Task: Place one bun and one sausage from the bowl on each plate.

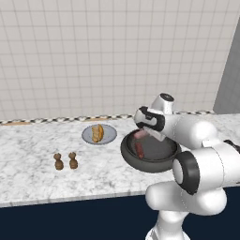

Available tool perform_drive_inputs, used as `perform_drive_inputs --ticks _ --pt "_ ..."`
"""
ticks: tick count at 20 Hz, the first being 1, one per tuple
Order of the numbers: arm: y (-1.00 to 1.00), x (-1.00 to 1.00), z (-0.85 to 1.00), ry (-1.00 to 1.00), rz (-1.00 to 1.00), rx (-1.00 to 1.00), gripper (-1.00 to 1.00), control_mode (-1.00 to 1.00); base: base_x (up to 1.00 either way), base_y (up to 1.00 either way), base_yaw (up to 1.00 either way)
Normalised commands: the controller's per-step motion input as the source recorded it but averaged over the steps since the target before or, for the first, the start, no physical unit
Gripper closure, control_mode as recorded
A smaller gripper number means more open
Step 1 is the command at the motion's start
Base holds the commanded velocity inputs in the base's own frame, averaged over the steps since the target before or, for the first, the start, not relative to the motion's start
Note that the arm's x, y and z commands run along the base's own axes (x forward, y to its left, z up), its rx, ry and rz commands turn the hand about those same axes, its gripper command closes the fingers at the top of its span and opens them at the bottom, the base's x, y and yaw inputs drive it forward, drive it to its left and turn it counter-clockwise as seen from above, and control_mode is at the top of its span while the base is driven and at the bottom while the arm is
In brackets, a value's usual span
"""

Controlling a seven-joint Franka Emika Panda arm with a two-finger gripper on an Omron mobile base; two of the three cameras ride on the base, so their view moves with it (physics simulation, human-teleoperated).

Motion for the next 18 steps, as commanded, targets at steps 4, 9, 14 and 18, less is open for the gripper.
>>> perform_drive_inputs --ticks 4,9,14,18 --pt "-0.88 -0.01 0.62 0.0 0.0 0.0 1.0 -1.0 0.0 0.0 0.0" --pt "-1.0 0.0 0.3 0.03 0.0 0.0 1.0 -1.0 0.0 0.0 0.0" --pt "-1.0 0.0 0.01 0.03 0.0 0.0 1.0 -1.0 0.0 0.0 0.0" --pt "-0.99 0.0 0.0 0.01 0.06 0.0 1.0 -1.0 0.0 0.0 0.0"
